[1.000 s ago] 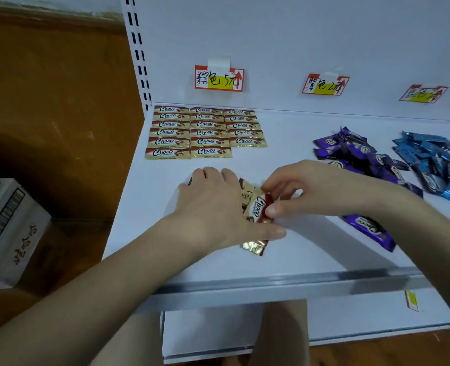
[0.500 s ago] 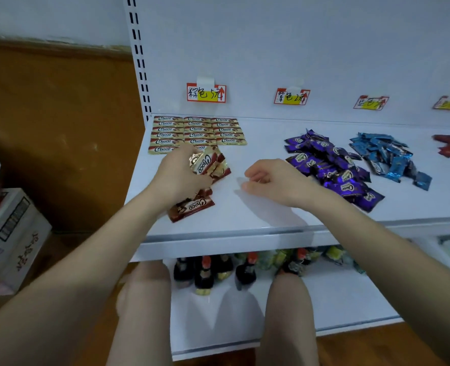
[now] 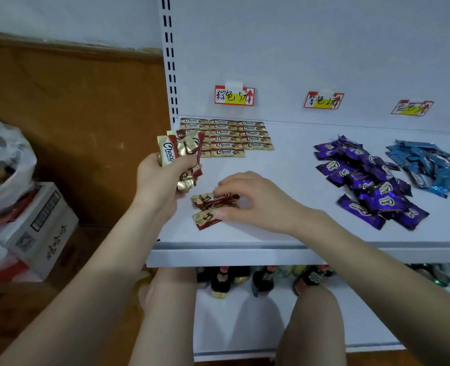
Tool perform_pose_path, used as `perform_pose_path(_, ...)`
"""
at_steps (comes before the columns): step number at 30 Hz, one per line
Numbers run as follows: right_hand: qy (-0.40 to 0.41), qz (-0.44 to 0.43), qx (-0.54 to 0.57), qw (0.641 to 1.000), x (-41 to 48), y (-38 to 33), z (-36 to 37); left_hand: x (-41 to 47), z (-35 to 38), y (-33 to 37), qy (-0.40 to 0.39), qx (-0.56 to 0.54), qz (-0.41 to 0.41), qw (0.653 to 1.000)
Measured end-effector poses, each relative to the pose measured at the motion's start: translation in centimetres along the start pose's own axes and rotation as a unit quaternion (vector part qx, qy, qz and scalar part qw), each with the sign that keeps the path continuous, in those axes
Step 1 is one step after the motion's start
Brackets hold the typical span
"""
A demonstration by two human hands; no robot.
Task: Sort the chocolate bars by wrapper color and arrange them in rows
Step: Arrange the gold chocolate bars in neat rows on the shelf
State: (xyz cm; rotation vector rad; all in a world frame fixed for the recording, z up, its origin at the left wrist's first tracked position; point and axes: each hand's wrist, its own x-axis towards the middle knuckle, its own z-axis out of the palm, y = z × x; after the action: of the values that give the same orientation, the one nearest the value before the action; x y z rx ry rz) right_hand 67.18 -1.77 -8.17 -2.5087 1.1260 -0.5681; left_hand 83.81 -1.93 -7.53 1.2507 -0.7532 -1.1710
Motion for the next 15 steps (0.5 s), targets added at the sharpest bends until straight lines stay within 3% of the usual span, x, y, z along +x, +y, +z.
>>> perform_pose_path(8, -0.015, 0.01, -0.01, 1.0, -1.3, 1.8, -1.7, -0.4, 0.2, 0.3, -0.049, -0.082, -0.056, 0.994)
perform_pose_path(15, -0.007, 0.109, 0.016, 0.994, -2.9, 3.2, -3.7, -0.9, 1.4, 0.2, -0.117, -0.083, -0.082, 0.986)
